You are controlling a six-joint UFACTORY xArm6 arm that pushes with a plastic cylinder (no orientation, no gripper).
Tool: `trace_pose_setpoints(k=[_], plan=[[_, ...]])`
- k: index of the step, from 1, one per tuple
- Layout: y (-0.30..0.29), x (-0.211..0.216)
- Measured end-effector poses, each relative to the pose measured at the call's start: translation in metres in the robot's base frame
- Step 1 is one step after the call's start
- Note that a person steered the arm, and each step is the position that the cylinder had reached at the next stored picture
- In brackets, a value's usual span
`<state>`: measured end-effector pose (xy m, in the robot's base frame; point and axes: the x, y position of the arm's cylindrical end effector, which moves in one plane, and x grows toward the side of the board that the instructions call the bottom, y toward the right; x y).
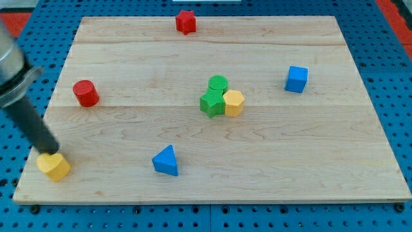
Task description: Move the heart towards the red circle
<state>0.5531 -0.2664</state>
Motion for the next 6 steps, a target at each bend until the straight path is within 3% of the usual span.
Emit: trace_pose_setpoints(k=[1, 2, 3, 4, 5, 6], plan=[[-0.038, 0.026], [-0.002, 0.054], [0.037, 0.028], [0.037, -0.003], [0.04, -0.005], [0.091, -0.018]])
